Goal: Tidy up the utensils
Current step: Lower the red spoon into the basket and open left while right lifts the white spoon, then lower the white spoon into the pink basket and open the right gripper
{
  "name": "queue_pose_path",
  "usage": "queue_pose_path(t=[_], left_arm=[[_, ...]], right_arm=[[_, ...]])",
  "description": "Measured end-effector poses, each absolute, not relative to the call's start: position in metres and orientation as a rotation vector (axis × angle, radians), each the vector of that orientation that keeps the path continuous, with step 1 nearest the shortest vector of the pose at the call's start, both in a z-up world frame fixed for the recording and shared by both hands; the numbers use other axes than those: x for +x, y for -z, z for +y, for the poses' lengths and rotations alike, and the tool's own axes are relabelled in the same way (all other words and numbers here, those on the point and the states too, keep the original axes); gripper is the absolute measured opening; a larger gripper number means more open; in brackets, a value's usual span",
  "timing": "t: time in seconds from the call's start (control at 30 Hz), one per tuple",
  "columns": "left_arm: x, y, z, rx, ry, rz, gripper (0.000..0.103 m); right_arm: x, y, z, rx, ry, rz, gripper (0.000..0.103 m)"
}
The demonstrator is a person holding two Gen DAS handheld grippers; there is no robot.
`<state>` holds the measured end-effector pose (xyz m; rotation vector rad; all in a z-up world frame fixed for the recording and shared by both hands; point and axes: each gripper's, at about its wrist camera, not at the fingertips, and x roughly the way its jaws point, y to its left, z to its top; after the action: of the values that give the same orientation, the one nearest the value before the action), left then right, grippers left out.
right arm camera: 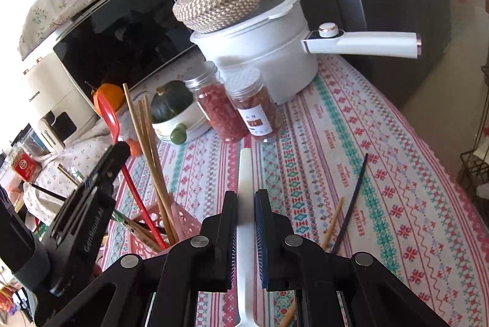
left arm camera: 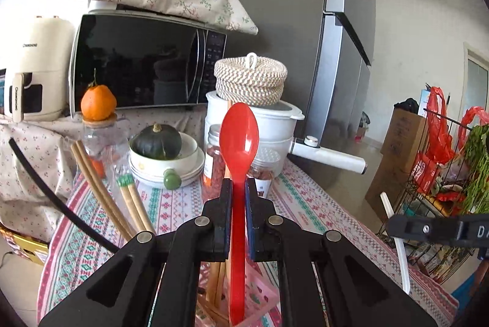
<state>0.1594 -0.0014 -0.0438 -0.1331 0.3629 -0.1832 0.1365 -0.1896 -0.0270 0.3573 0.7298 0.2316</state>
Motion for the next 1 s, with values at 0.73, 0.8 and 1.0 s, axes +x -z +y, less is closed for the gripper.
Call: queue_pose_path(t=[0.73, 0.8, 1.0], left_arm=[[0.091, 0.028, 0.069, -0.136, 0.167, 0.799, 0.089], [0.090, 0.034, 0.078, -0.109, 0.146, 0.827, 0.094], [0.087, 0.042, 0.100, -0.092, 0.135, 0.878, 0.103]], right_arm=[[0.161, 0.000, -0.131, 0.363, -0.242, 0.551, 0.010], [0.165, -0.001, -0.122, 0.338, -0.234, 0.527, 0.010], [0.176, 0.002, -0.100, 0.298, -0.184, 0.445, 0.010]])
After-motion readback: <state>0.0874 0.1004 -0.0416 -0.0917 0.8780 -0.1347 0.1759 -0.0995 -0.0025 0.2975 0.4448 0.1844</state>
